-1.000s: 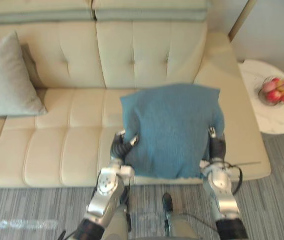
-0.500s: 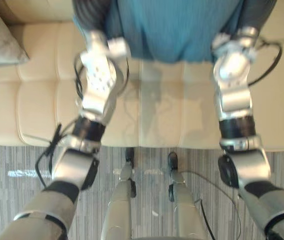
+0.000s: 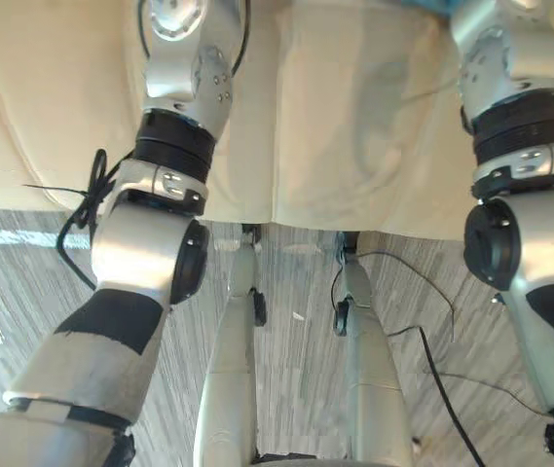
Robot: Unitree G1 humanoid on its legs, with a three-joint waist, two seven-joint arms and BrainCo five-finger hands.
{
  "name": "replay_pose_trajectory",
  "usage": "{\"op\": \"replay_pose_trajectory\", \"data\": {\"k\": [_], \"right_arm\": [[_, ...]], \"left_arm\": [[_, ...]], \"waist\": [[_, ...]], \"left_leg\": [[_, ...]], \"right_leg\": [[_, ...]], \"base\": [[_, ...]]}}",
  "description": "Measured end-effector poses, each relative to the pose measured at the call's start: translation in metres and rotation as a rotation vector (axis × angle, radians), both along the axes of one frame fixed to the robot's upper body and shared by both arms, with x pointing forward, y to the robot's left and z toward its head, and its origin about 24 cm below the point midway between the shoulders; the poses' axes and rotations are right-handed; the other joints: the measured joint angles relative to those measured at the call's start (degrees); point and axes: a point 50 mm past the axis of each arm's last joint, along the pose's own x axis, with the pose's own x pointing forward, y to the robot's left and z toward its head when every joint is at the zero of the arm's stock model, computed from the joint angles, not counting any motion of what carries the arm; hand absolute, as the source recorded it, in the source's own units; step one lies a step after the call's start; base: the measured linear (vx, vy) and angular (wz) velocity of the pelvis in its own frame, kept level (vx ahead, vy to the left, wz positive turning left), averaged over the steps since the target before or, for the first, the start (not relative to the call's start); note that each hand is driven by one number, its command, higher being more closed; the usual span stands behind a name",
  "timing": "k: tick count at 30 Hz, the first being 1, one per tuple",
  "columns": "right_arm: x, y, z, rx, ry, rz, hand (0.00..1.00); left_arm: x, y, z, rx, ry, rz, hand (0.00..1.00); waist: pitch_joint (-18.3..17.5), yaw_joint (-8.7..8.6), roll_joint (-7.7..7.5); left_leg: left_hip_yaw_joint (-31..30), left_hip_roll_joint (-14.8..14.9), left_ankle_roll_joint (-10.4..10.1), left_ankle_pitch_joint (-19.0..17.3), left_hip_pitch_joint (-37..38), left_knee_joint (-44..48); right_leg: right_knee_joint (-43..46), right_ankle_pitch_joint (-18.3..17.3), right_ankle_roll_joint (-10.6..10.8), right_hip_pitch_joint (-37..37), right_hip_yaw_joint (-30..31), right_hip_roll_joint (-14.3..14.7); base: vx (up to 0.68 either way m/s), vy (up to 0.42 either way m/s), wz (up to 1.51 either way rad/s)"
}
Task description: Pick up cushions and gather them together orderly.
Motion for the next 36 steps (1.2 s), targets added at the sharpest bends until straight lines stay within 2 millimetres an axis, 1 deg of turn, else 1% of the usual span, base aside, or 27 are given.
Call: {"op": "replay_pose_trajectory", "data": {"k": [2, 4, 5, 7, 10, 12, 14, 15, 17, 18, 19, 20, 21, 22, 23, 25, 26, 27, 28, 29, 30, 31, 32, 33, 34, 35, 36], "right_arm": [[0.001, 0.000, -0.001, 0.013, 0.005, 0.013, 0.00], [0.004, -0.003, -0.012, 0.011, 0.020, 0.009, 0.00], [0.004, -0.003, -0.013, 0.010, 0.020, 0.008, 0.00], [0.004, -0.011, -0.027, 0.030, 0.011, 0.010, 0.00], [-0.001, -0.023, -0.040, 0.076, -0.021, 0.010, 0.00], [-0.010, -0.040, -0.060, 0.110, -0.061, -0.014, 0.00], [-0.029, -0.070, -0.091, 0.146, -0.110, -0.085, 0.00], [-0.033, -0.076, -0.097, 0.144, -0.114, -0.101, 0.00], [-0.060, -0.105, -0.139, 0.092, -0.101, -0.214, 0.00], [-0.066, -0.110, -0.149, 0.074, -0.086, -0.233, 0.00], [-0.077, -0.116, -0.171, 0.023, -0.038, -0.274, 0.00], [-0.082, -0.118, -0.180, 0.004, -0.017, -0.282, 0.00], [-0.092, -0.118, -0.205, -0.058, 0.054, -0.295, 0.00], [-0.099, -0.113, -0.230, -0.096, 0.126, -0.282, 0.00], [-0.101, -0.111, -0.240, -0.106, 0.155, -0.275, 0.00], [-0.110, -0.087, -0.302, -0.134, 0.366, -0.169, 0.00], [-0.112, -0.083, -0.313, -0.135, 0.403, -0.149, 0.00], [-0.117, -0.070, -0.335, -0.157, 0.484, -0.108, 0.00], [-0.124, -0.053, -0.372, -0.193, 0.634, -0.049, 0.00], [-0.127, -0.049, -0.382, -0.201, 0.675, -0.036, 0.00], [-0.133, -0.041, -0.407, -0.209, 0.780, 0.000, 0.00], [-0.145, -0.031, -0.446, -0.185, 0.948, 0.052, 0.00], [-0.155, -0.026, -0.467, -0.164, 1.042, 0.072, 0.00], [-0.160, -0.023, -0.477, -0.148, 1.089, 0.083, 0.00], [-0.178, -0.016, -0.507, -0.097, 1.232, 0.121, 0.00], [-0.189, -0.012, -0.521, -0.067, 1.300, 0.137, 0.00], [-0.194, -0.011, -0.526, -0.054, 1.330, 0.142, 0.00]], "left_arm": [[0.002, 0.003, -0.006, -0.002, 0.007, -0.007, 0.00], [0.006, 0.010, -0.019, -0.015, 0.025, -0.013, 0.00], [0.006, 0.011, -0.021, -0.016, 0.026, -0.012, 0.00], [0.007, 0.023, -0.031, -0.034, 0.032, 0.002, 0.00], [0.008, 0.040, -0.044, -0.072, 0.047, 0.010, 0.00], [0.011, 0.062, -0.069, -0.111, 0.092, 0.039, 0.00], [0.007, 0.095, -0.106, -0.126, 0.140, 0.116, 0.00], [0.005, 0.100, -0.111, -0.129, 0.142, 0.130, 0.00], [-0.014, 0.130, -0.137, -0.094, 0.135, 0.208, 0.00], [-0.019, 0.135, -0.143, -0.074, 0.136, 0.224, 0.00], [-0.028, 0.142, -0.159, -0.032, 0.154, 0.256, 0.00], [-0.032, 0.144, -0.166, -0.019, 0.164, 0.262, 0.00], [-0.040, 0.145, -0.192, 0.026, 0.219, 0.276, 0.00], [-0.044, 0.143, -0.221, 0.058, 0.299, 0.266, 0.00], [-0.046, 0.141, -0.232, 0.069, 0.332, 0.260, 0.00], [-0.061, 0.119, -0.308, 0.122, 0.577, 0.159, 0.00], [-0.064, 0.114, -0.320, 0.136, 0.617, 0.137, 0.00], [-0.072, 0.103, -0.346, 0.180, 0.713, 0.087, 0.00], [-0.090, 0.088, -0.386, 0.237, 0.863, 0.015, 0.00], [-0.095, 0.085, -0.395, 0.243, 0.899, -0.001, 0.00], [-0.106, 0.078, -0.416, 0.263, 0.983, -0.037, 0.00], [-0.125, 0.072, -0.447, 0.284, 1.118, -0.069, 0.00], [-0.135, 0.070, -0.463, 0.279, 1.193, -0.085, 0.00], [-0.140, 0.068, -0.471, 0.285, 1.232, -0.090, 0.00], [-0.156, 0.063, -0.494, 0.305, 1.354, -0.114, 0.00], [-0.165, 0.062, -0.506, 0.315, 1.420, -0.126, 0.00], [-0.168, 0.062, -0.510, 0.319, 1.446, -0.130, 0.00]], "waist": [[0.00, -0.01, 0.00], [0.00, -0.04, -0.01], [0.00, -0.05, -0.01], [0.02, -0.48, -0.03], [0.16, -0.88, -0.28], [0.20, -1.42, -0.35], [0.18, -1.75, -0.53], [0.18, -1.78, -0.59], [-0.04, -1.77, -1.21], [-0.14, -1.76, -1.38], [-0.26, -1.75, -1.59], [-0.29, -1.87, -1.64], [-0.88, -2.03, -2.11], [-1.34, -2.21, -2.50], [-1.64, -2.25, -2.71], [-4.54, -2.53, -3.98], [-4.63, -2.45, -4.13], [-5.12, -2.48, -4.75], [-7.25, -2.42, -5.21], [-7.94, -2.34, -5.20], [-9.59, -2.08, -5.20], [-11.50, -1.86, -4.98], [-12.61, -1.82, -4.80], [-13.10, -1.75, -4.68], [-14.55, -1.70, -4.21], [-15.34, -1.75, -3.94], [-15.58, -1.75, -3.82]], "left_leg": [[0.08, 0.23, 0.00, 0.00, 0.03, 0.75], [0.22, 0.57, -0.02, -0.02, 0.02, 2.02], [0.23, 0.61, -0.02, -0.02, 0.04, 2.11], [0.16, 0.94, -0.02, -0.03, 0.29, 2.76], [0.24, 0.94, -0.01, -0.04, 1.32, 4.01], [0.22, 0.60, 0.00, -0.10, 4.41, 3.97], [0.29, 0.69, -0.30, -1.32, 9.45, 4.07], [0.31, 0.73, -0.25, -1.64, 10.30, 4.10], [0.32, 1.16, -0.50, -2.69, 14.33, 4.54], [0.34, 1.19, -0.55, -3.14, 15.20, 4.77], [0.33, 1.24, -0.59, -3.41, 16.95, 4.98], [0.30, 1.33, -0.64, -3.50, 17.72, 5.11], [0.31, 1.38, -0.72, -3.93, 19.55, 5.19], [0.29, 1.45, -0.63, -4.15, 21.61, 5.16], [0.29, 1.45, -0.58, -4.20, 22.24, 5.16], [0.31, 1.30, -0.18, -4.96, 25.88, 5.06], [0.31, 1.27, -0.19, -5.09, 26.85, 5.03], [0.45, 1.18, -0.23, -5.17, 29.17, 5.04], [0.64, 0.75, -0.16, -6.56, 32.00, 5.02], [0.65, 0.68, -0.15, -6.71, 32.58, 5.00], [0.75, 0.55, -0.21, -7.29, 34.24, 4.82], [1.00, 0.25, -0.54, -7.90, 37.67, 3.72], [1.05, 0.09, -0.47, -8.11, 39.13, 3.22], [1.25, 0.01, -0.40, -8.19, 40.06, 2.94], [1.69, -0.20, -0.29, -8.38, 42.63, 2.21], [1.79, -0.31, -0.30, -8.41, 44.06, 1.58], [1.84, -0.35, -0.30, -8.47, 44.62, 1.43]], "right_leg": [[0.86, -0.06, 0.02, 0.00, -0.46, 0.14], [2.12, -0.11, 0.03, 0.05, -1.05, 0.31], [2.23, -0.11, 0.03, 0.05, -1.15, 0.33], [3.62, -0.11, 0.02, 0.04, -1.72, 0.56], [6.56, -0.76, -0.07, 0.17, -1.48, 0.45], [10.29, -2.60, -0.38, 1.45, -1.11, 0.12], [12.33, -5.35, -1.21, 5.76, -1.02, 0.25], [12.44, -5.88, -1.67, 6.65, -0.99, 0.27], [12.71, -7.66, -2.04, 10.83, -1.13, 0.73], [12.69, -8.08, -1.96, 11.77, -1.05, 0.87], [12.53, -8.25, -2.15, 13.65, -1.05, 1.11], [12.46, -8.25, -2.15, 14.55, -1.22, 1.14], [11.92, -8.34, -2.23, 16.51, -1.54, 1.19], [11.34, -8.36, -2.26, 18.88, -1.72, 1.23], [11.17, -8.39, -2.26, 19.55, -1.71, 1.23], [9.93, -8.70, -2.32, 23.94, -1.86, 1.10], [9.87, -8.74, -2.34, 25.00, -1.85, 1.07], [9.90, -8.85, -2.64, 27.10, -1.83, 0.67], [9.54, -9.83, -2.64, 30.06, -1.83, 0.22], [9.26, -9.92, -2.60, 30.78, -1.84, 0.17], [8.45, -10.02, -2.62, 32.75, -1.79, 0.08], [7.14, -10.31, -2.63, 36.15, -1.74, -0.17], [6.55, -10.53, -2.63, 37.66, -1.79, -0.31], [6.27, -10.82, -2.53, 38.56, -1.79, -0.43], [5.13, -10.95, -2.39, 41.11, -1.79, -0.66], [4.52, -10.95, -2.37, 42.51, -1.80, -0.76], [4.24, -10.96, -2.36, 42.88, -1.80, -0.79]], "base": [[0.05, -0.046, 0.05], [0.03, -0.042, 0.03], [0.02, -0.033, -0.01], [0.02, -0.034, -0.01], [-0.01, -0.025, 0.09], [-0.04, -0.056, 0.21], [-0.06, -0.099, 0.17], [-0.04, -0.098, 0.13], [-0.04, -0.094, 0.03], [-0.04, -0.075, -0.04], [-0.02, -0.047, -0.02], [-0.02, -0.047, -0.01], [0.01, -0.042, 0.01], [0.01, -0.034, 0.00], [0.04, -0.031, 0.02], [0.07, -0.018, 0.07], [0.09, -0.017, 0.10], [0.09, -0.016, 0.09], [0.11, -0.015, 0.09], [0.09, -0.001, 0.06], [0.10, 0.012, 0.02], [0.11, 0.018, 0.02], [0.11, 0.021, 0.02], [0.09, 0.028, 0.00], [0.07, 0.024, -0.03], [0.06, 0.024, -0.02], [0.04, 0.017, -0.01]]}}
